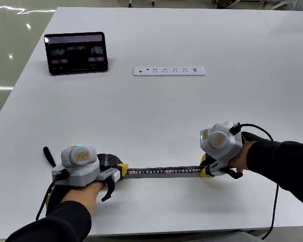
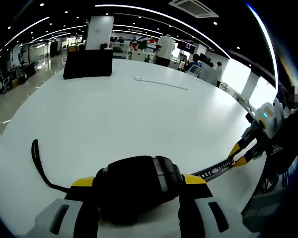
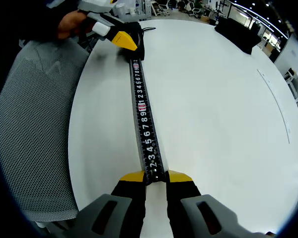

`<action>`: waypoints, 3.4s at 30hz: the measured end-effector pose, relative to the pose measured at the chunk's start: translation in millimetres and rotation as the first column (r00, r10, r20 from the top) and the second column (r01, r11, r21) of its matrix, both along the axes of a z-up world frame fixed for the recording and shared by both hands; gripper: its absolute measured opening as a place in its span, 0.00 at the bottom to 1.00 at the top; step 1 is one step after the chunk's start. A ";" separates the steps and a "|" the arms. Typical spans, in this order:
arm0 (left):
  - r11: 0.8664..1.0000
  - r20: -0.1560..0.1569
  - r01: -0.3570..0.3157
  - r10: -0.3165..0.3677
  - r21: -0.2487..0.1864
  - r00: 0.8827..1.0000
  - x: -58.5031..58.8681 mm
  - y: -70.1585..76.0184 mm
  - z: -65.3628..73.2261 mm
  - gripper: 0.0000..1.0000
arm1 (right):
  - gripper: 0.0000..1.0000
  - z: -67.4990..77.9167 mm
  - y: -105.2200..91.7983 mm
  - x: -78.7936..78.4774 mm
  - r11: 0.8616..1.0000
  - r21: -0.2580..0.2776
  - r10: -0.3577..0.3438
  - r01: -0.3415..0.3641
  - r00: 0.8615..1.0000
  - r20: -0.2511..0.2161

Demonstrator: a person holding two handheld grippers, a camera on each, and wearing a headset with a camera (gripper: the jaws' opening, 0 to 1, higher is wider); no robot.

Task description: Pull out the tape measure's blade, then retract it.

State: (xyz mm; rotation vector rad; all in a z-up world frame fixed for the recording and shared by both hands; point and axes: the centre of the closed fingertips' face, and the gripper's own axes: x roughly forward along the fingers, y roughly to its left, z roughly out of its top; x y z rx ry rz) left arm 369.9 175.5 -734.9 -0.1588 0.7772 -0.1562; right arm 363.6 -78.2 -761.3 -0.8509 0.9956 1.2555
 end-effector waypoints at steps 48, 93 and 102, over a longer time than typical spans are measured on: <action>1.000 0.000 0.005 -0.005 -0.008 1.000 0.3 -0.2 0.5 0.61 | 0.11 -0.6 42.4 3.3 0.997 0.061 -0.039 0.038 0.999 0.002; 1.000 -0.004 0.007 -0.007 -0.021 1.000 0.6 -0.6 -0.7 0.61 | 0.10 -3.7 92.3 0.3 0.993 0.113 -0.015 0.016 1.000 -0.004; 1.000 -0.006 0.006 -0.006 -0.023 1.000 0.7 -0.2 -1.2 0.61 | 0.10 -4.6 101.1 0.1 0.992 0.126 -0.018 0.019 1.000 -0.006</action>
